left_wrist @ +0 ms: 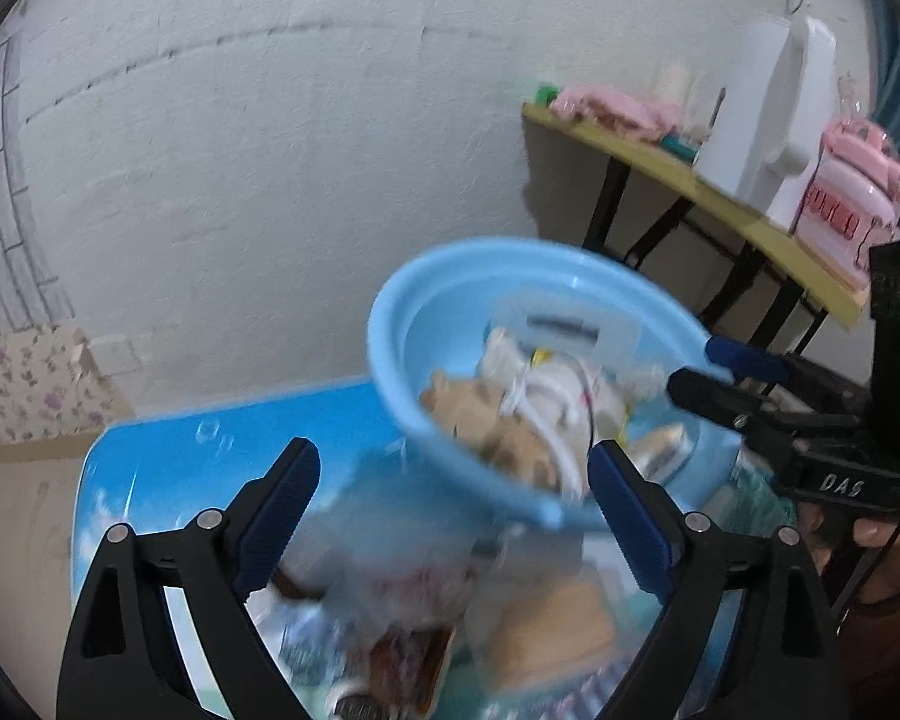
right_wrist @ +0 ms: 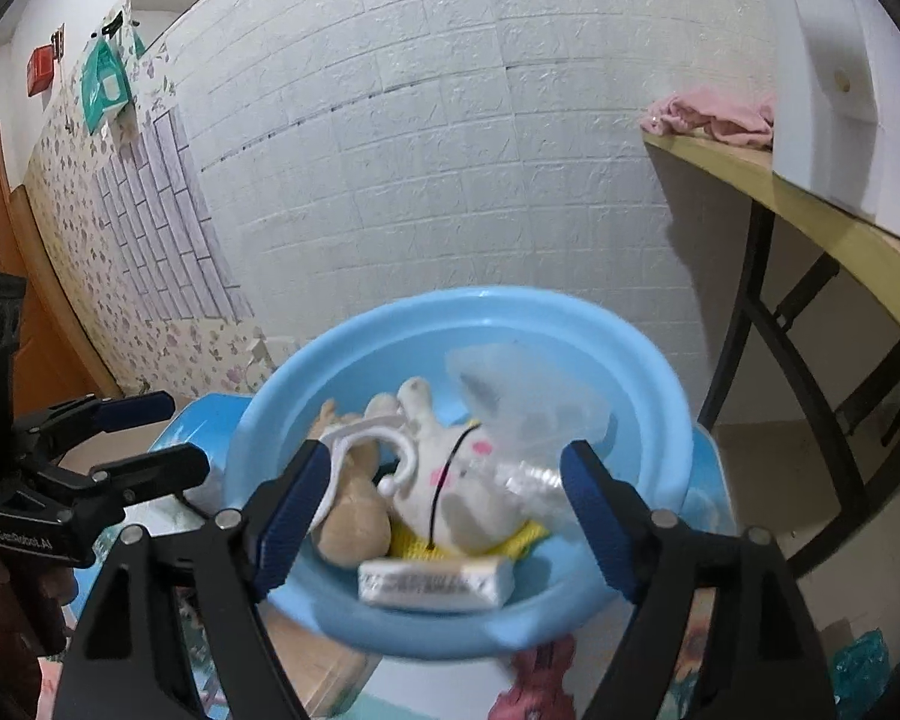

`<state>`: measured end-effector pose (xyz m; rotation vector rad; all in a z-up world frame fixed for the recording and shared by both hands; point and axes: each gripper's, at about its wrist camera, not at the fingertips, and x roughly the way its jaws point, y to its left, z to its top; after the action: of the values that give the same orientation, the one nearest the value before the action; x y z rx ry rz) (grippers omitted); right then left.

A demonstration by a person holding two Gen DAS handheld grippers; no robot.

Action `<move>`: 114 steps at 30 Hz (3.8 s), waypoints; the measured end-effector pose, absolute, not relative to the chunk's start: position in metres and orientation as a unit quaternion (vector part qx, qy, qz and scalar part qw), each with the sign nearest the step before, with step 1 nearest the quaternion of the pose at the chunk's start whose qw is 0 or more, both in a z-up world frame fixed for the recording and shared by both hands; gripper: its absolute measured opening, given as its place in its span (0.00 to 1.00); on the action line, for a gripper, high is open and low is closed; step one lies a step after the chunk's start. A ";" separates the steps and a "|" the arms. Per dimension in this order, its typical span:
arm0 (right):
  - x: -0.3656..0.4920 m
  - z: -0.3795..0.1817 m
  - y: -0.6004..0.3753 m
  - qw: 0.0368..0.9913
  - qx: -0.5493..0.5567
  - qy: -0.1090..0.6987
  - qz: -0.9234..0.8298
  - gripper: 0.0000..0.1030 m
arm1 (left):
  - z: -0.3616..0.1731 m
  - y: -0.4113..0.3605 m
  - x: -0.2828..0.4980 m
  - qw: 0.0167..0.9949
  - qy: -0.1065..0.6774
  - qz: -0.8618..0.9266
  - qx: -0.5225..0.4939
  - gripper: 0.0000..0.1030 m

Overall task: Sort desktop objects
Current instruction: 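Open both grippers to drop the box and hook into the basin, then withdraw both grippers from the basin back over the table, then grasp the round black tin with the left gripper while the right grasps the toothpick box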

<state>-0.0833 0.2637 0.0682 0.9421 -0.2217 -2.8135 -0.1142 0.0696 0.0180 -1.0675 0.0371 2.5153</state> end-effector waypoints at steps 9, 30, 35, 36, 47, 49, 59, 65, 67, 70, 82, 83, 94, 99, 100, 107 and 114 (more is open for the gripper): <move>-0.059 0.064 0.244 0.057 0.344 -0.058 -0.935 0.86 | 0.006 0.040 -0.089 0.155 -0.001 0.895 -0.418 0.91; -0.033 0.054 0.224 0.034 0.386 -0.056 -0.920 0.87 | -0.023 0.014 -0.060 0.108 0.022 0.880 -0.463 0.91; -0.031 0.050 0.220 0.038 0.391 -0.053 -0.918 0.87 | -0.026 0.007 -0.057 0.103 0.017 0.880 -0.464 0.91; -0.031 0.049 0.219 0.038 0.392 -0.052 -0.918 0.87 | -0.027 0.006 -0.057 0.103 0.016 0.879 -0.465 0.91; -0.023 0.032 0.221 0.038 0.410 -0.058 -0.909 0.87 | -0.037 0.000 -0.053 0.101 0.019 0.874 -0.475 0.91; -0.022 0.030 0.220 0.040 0.414 -0.058 -0.908 0.87 | -0.042 -0.001 -0.051 0.102 0.023 0.871 -0.480 0.91; -0.017 0.008 0.221 0.043 0.439 -0.065 -0.895 0.87 | -0.062 -0.007 -0.046 0.094 0.024 0.859 -0.503 0.91; -0.018 0.007 0.223 0.043 0.441 -0.068 -0.894 0.87 | -0.066 -0.007 -0.045 0.095 0.025 0.855 -0.508 0.91; -0.018 0.006 0.223 0.045 0.441 -0.068 -0.894 0.87 | -0.067 -0.007 -0.045 0.097 0.026 0.854 -0.510 0.91; -0.018 0.005 0.222 0.046 0.443 -0.068 -0.893 0.87 | -0.069 -0.007 -0.045 0.101 0.025 0.853 -0.511 0.91; -0.019 0.003 0.225 0.045 0.439 -0.080 -0.894 0.87 | -0.063 -0.020 -0.041 0.131 -0.017 0.868 -0.478 0.91; -0.019 0.002 0.224 0.047 0.440 -0.081 -0.893 0.87 | -0.062 -0.021 -0.041 0.132 -0.017 0.871 -0.474 0.91; -0.021 0.000 0.209 0.073 0.439 -0.069 -0.893 0.87 | -0.074 -0.015 -0.044 0.152 -0.023 0.866 -0.475 0.91; -0.022 -0.001 0.201 0.079 0.435 -0.071 -0.894 0.87 | -0.080 -0.006 -0.048 0.151 -0.015 0.872 -0.465 0.84; -0.022 0.000 0.200 0.076 0.433 -0.073 -0.895 0.88 | -0.081 -0.004 -0.048 0.152 -0.009 0.871 -0.466 0.77; -0.024 0.004 0.183 0.088 0.427 -0.074 -0.897 0.98 | -0.080 0.005 -0.044 0.160 0.014 0.876 -0.454 0.62; -0.029 -0.002 0.159 0.075 0.428 -0.056 -0.899 1.00 | -0.080 0.020 -0.036 0.168 0.057 0.883 -0.434 0.37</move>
<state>-0.0288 0.1586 -0.0019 1.2845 -0.1691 -2.6959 -0.0359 0.0201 -0.0802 -1.2343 0.1636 2.5133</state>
